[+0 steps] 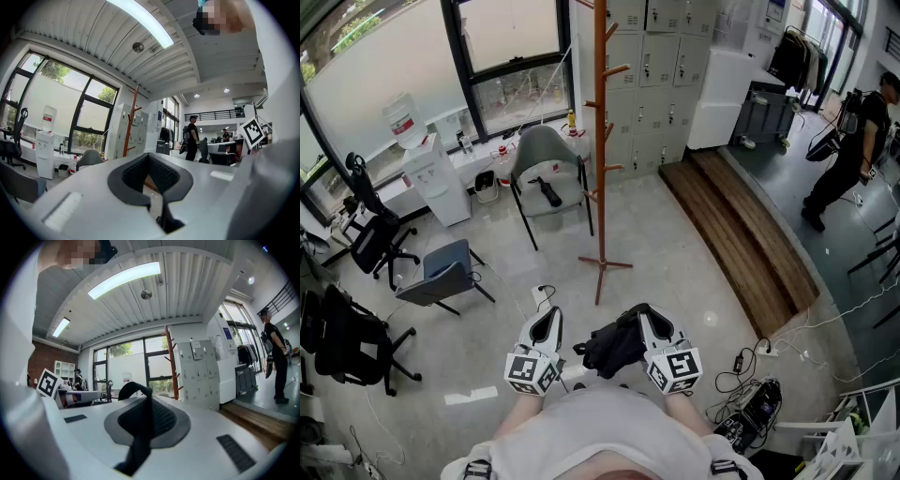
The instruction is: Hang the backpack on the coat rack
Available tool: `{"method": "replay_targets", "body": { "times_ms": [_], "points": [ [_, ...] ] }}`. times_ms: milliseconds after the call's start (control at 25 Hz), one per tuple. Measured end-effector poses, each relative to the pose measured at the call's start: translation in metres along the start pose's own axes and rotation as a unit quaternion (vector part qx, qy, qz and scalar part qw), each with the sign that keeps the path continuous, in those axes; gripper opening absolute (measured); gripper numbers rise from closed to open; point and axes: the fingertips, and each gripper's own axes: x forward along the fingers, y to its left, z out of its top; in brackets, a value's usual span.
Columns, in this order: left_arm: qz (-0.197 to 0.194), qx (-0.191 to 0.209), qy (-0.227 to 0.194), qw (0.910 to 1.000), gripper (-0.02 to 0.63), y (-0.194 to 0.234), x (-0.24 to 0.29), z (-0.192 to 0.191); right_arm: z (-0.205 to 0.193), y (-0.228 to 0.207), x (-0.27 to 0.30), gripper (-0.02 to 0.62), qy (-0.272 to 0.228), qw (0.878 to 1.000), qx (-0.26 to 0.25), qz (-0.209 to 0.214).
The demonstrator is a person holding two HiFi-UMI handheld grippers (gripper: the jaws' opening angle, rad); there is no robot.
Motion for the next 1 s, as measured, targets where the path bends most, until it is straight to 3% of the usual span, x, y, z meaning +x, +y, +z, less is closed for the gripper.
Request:
{"method": "replay_targets", "body": {
  "times_ms": [440, 1000],
  "points": [
    [-0.009, -0.003, -0.004, 1.0000, 0.009, 0.013, -0.010, 0.003, 0.001, 0.021, 0.008, 0.018, 0.004, 1.000, -0.010, -0.002],
    [-0.033, -0.014, 0.003, 0.9993, 0.009, 0.037, -0.013, -0.003, -0.004, 0.034, 0.021, 0.018, 0.015, 0.999, -0.006, -0.035]
  ]
}}
